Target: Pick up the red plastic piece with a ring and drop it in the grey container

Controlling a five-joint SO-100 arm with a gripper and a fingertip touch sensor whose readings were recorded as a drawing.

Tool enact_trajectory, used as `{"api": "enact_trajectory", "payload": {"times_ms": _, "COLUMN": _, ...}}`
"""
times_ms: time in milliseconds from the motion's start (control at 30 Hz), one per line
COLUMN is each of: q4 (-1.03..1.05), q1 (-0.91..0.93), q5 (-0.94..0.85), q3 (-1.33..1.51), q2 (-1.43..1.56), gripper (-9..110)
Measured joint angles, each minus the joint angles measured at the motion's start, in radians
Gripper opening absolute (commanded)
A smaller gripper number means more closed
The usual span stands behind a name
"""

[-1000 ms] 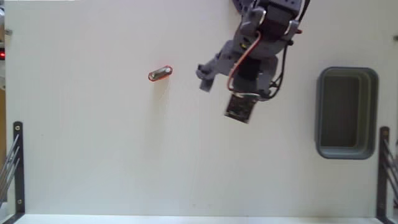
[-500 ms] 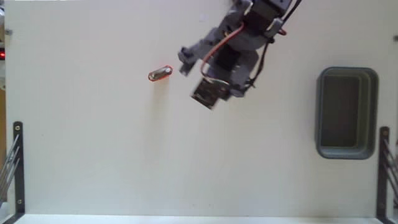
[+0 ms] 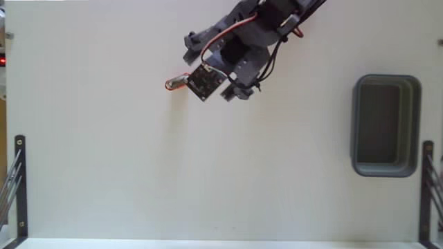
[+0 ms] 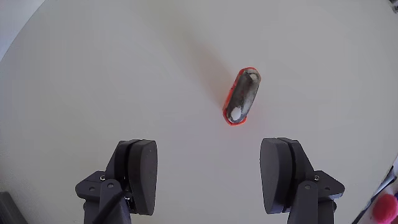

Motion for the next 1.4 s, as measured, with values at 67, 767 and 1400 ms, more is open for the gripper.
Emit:
{"api": "enact_trajectory", "payload": {"times_ms": 67, "q4": 0.0, "q1": 0.011, "q5": 0.0, "q3": 0.0, "q2": 0.0, "gripper": 110}}
{"api": "enact_trajectory", "payload": {"times_ms": 767, "q4": 0.0, "q1": 0.067, "q5": -0.002, "q3": 0.0, "q2": 0.0, "gripper": 110}}
{"api": "enact_trajectory", "payload": {"times_ms": 1400, "q4": -0.04, "q1": 0.069, "q5": -0.002, "q3": 0.0, "q2": -0.081, "gripper": 110}}
